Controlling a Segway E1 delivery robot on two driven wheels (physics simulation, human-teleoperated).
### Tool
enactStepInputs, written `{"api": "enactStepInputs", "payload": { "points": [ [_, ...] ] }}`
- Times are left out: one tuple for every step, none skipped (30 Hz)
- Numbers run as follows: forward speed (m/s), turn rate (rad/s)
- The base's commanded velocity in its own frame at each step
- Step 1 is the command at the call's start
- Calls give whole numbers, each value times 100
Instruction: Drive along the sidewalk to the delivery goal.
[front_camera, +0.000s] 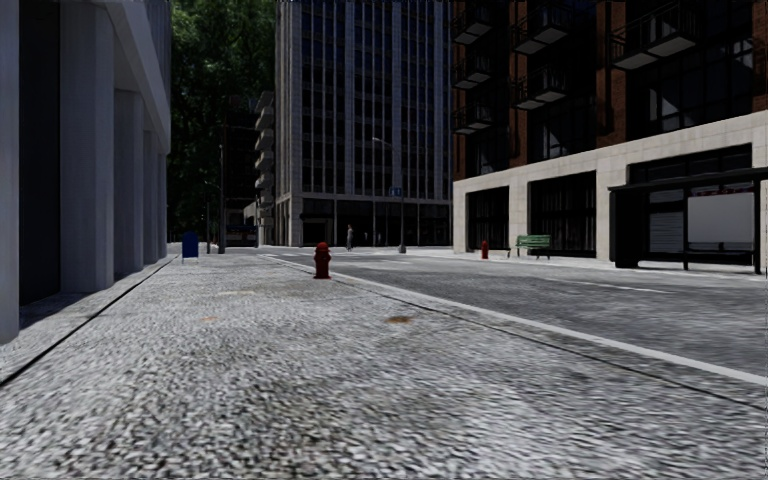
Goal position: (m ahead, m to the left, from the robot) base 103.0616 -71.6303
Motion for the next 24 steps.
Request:
{"api": "enactStepInputs", "payload": {
  "points": [
    [195, 56],
    [195, 56],
    [195, 56],
    [195, 56],
    [195, 56],
    [195, 56],
    [195, 56],
    [195, 56],
    [195, 56],
    [195, 56],
    [195, 56],
    [195, 56],
    [195, 56],
    [195, 56],
    [195, 56],
    [195, 56],
    [195, 56],
    [195, 56],
    [195, 56],
    [195, 56],
    [195, 56],
    [195, 56],
    [195, 56],
    [196, 49]
  ]
}}
